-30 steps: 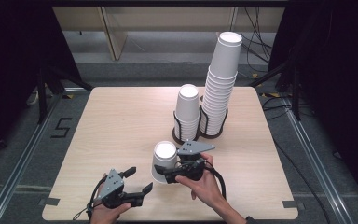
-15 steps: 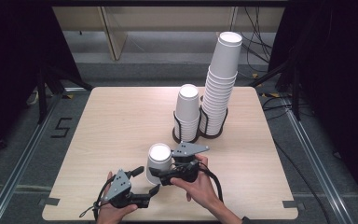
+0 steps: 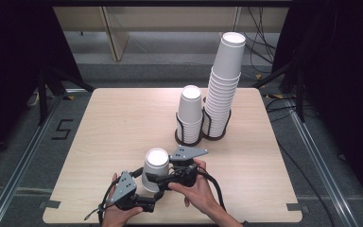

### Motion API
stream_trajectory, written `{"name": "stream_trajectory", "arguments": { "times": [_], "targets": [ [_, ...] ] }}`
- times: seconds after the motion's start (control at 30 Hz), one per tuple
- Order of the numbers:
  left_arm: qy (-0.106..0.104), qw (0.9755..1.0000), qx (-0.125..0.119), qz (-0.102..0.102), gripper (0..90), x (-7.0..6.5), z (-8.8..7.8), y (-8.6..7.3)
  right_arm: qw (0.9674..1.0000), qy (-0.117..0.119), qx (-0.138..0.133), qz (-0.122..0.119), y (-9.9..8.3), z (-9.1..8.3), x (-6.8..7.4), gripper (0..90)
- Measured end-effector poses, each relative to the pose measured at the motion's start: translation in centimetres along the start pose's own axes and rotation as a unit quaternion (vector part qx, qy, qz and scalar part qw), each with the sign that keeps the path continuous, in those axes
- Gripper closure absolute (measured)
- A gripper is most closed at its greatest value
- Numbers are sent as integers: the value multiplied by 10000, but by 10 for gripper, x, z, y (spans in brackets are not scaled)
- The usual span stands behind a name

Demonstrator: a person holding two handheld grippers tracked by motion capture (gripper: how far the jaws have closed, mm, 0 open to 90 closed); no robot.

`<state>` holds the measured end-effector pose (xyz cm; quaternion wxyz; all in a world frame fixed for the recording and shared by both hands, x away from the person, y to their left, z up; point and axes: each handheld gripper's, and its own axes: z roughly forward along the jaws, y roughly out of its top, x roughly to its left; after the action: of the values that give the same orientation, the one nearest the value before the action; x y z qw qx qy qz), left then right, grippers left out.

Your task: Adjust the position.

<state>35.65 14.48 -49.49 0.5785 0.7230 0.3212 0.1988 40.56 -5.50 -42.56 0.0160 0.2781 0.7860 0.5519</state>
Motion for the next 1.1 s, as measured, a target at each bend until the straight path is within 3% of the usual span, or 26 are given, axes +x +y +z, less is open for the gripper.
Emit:
{"name": "stream_trajectory", "arguments": {
  "times": [0.07, 0.1, 0.23, 0.3, 0.37, 0.5, 0.53, 0.67, 0.77, 0.8, 0.93, 1.0, 1.03, 1.1],
  "targets": [
    [15, 10000, -4, 15, 0, -1, 1, 0, 10000, 21, -11, 24, 0, 1, 1, 193],
    [-33, 10000, -72, 17, 0, -1, 2, 0, 9999, 54, -35, -114, 0, 1, 0, 193],
    [-17, 9999, -119, 47, 1, -2, 4, -1, 10000, 85, -37, -35, 0, 2, 1, 193],
    [54, 9999, -59, 66, 2, -3, 4, 0, 9999, 95, 4, 100, -1, 1, 3, 193],
    [22, 10000, -48, 12, 12, -3, 4, -1, 9999, 93, -10, -42, -1, 2, 2, 192],
    [4, 10000, -49, 8, 36, -2, 4, -1, 9999, 118, -28, -46, -2, 3, 0, 185],
    [-10, 10000, 35, 51, 47, -2, 3, 0, 9999, 93, 14, 53, -3, 3, 2, 174],
    [-7, 9998, 173, 123, 70, -2, 2, 1, 9996, 125, 134, -237, -1, 2, 1, 162],
    [22, 9994, 241, 233, 76, 0, 2, 0, 9994, 116, 131, -313, 0, 0, 1, 163],
    [41, 9987, 387, 327, 77, 1, 1, 0, 9993, 113, 109, -338, 4, -6, 0, 158],
    [0, 9964, 571, 628, 80, 1, 0, 1, 9990, 130, 140, -415, 10, -17, -3, 159],
    [-42, 9959, 616, 666, 81, 0, 0, 1, 9984, 248, 239, -438, 12, -21, -5, 159],
    [-48, 9933, 690, 931, 83, -1, 0, 2, 9982, 260, 319, -437, 13, -24, -5, 159],
    [-131, 9923, 755, 977, 83, -3, 0, 2, 9978, 263, 413, -457, 11, -27, -7, 165]
  ]
}}
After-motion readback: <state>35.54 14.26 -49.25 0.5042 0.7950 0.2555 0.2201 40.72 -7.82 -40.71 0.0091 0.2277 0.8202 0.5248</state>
